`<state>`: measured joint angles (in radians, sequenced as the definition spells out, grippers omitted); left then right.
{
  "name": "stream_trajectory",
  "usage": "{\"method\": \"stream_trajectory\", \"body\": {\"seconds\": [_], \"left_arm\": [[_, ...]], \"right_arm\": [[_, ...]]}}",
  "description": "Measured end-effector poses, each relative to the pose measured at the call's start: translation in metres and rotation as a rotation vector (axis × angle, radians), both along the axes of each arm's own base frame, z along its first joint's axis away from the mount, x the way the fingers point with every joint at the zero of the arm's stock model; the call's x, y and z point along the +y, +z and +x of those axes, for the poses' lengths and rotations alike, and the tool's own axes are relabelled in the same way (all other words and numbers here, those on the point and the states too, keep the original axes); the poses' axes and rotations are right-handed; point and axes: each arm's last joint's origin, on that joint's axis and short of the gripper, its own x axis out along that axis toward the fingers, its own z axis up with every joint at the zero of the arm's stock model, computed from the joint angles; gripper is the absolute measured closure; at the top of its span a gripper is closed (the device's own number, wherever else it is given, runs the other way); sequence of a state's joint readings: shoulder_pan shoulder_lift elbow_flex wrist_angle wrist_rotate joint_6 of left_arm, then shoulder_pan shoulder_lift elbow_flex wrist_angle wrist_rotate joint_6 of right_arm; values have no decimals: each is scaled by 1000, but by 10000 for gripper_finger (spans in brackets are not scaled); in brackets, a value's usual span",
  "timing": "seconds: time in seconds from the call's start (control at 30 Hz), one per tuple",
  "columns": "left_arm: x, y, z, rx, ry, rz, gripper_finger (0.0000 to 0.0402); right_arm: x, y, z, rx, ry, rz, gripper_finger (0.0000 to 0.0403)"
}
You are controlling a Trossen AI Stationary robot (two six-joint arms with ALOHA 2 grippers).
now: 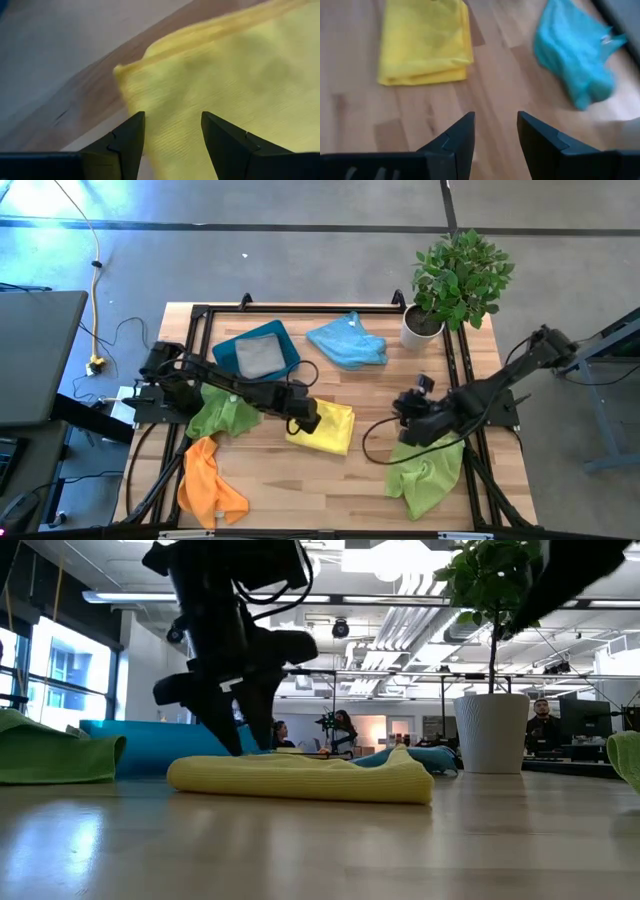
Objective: Fold microfiber towels
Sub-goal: Put the folded yellow microfiber cloth into the bin
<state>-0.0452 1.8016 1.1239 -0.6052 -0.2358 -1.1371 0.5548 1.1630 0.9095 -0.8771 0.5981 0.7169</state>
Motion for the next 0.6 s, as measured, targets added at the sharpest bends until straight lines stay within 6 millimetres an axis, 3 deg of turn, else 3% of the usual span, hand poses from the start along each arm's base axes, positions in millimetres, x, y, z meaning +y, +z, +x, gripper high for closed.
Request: {"method": "stream_trajectory", "body": {"seconds": [0.37,0.6], "left_arm": [[-7,0,-7,43,68,9,218],[-8,-2,-13,100,127,-5,218]], "right_arm": [[-8,-68,-25,-232,18,271,264],[-11,-94,-30,-234,44,310,264]]}}
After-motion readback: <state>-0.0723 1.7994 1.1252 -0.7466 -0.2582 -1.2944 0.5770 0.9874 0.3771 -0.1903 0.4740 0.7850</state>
